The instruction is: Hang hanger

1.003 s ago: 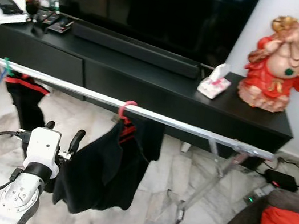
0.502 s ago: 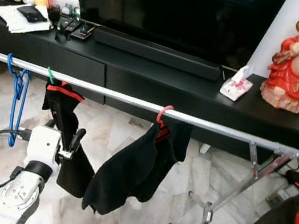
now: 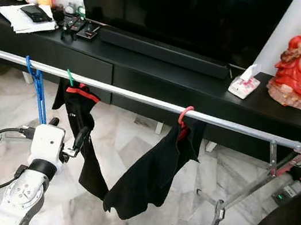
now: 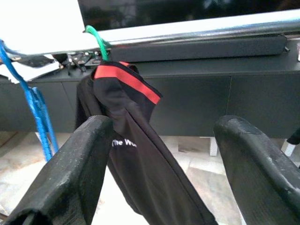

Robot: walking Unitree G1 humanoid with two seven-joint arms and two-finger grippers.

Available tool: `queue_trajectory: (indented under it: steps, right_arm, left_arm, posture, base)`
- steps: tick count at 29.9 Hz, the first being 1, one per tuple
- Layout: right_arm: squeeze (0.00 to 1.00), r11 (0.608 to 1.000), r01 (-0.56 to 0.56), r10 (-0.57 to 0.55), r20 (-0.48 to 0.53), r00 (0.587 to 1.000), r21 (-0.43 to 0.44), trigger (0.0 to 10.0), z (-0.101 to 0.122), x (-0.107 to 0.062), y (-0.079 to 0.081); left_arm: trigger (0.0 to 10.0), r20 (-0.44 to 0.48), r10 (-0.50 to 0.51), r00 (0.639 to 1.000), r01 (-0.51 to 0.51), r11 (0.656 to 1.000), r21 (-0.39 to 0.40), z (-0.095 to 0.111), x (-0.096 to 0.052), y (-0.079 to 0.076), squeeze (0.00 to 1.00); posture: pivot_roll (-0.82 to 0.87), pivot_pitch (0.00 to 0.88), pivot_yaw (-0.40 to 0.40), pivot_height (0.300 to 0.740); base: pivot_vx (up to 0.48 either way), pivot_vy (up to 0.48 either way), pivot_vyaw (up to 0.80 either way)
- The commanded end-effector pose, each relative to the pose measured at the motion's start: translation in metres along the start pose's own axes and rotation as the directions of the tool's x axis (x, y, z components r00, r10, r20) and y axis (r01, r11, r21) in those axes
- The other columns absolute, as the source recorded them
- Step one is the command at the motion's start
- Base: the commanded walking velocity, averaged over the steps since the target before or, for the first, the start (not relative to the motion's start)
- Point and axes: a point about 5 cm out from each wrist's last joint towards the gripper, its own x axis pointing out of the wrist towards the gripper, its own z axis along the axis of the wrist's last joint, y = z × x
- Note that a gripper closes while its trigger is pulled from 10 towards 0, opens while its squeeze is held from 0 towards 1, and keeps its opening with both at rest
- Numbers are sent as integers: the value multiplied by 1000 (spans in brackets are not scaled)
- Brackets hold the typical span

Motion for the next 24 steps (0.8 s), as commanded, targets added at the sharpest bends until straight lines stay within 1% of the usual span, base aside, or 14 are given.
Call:
queue_trajectory:
  steps: [1, 4, 8, 11, 16, 23, 24]
  right_arm:
    - [0, 1000, 14, -14, 2, 1000, 3, 10000, 2, 0, -5]
    - [0, 1000, 13, -13, 2, 1000, 1, 10000, 2, 0, -5]
    - [0, 1000, 16, -16, 3, 1000, -9, 10000, 2, 0, -5]
    - [0, 1000, 15, -15, 4, 1000, -9, 10000, 3, 0, -5]
    - [0, 1000, 15, -15, 4, 1000, -8, 10000, 3, 0, -5]
    - [0, 1000, 10, -10, 5, 1000, -23, 10000, 4, 0, -5]
    - [0, 1000, 9, -9, 5, 1000, -23, 10000, 4, 0, -5]
  left_arm:
    - [10000, 1, 8, 1000, -8, 1000, 6, 2, 1, -1, 0]
    - [10000, 2, 12, 1000, -12, 1000, 5, 2, 1, -1, 0]
    - [10000, 5, 18, 1000, -18, 1000, 7, 2, 1, -1, 0]
    - [10000, 4, 17, 1000, -18, 1000, 22, 2, 2, -1, 0]
    - [10000, 2, 16, 1000, -16, 1000, 10, 2, 2, -2, 0]
    - [10000, -8, 14, 1000, -14, 1000, 15, 2, 3, -2, 0]
    - [10000, -9, 15, 1000, -14, 1000, 13, 2, 3, -2, 0]
  posture:
    - [98, 0, -59, 716]
    - [98, 0, -59, 716]
    - [98, 0, -62, 716]
    - [98, 0, -62, 716]
    - [92, 0, -62, 716]
    - [92, 0, -67, 716]
    - [92, 0, -67, 716]
  base:
    - [0, 480, 0]
    - [0, 480, 0]
    - [0, 341, 0]
    - [0, 0, 0]
    - [0, 0, 0]
    - [0, 0, 0]
    - [262, 0, 594]
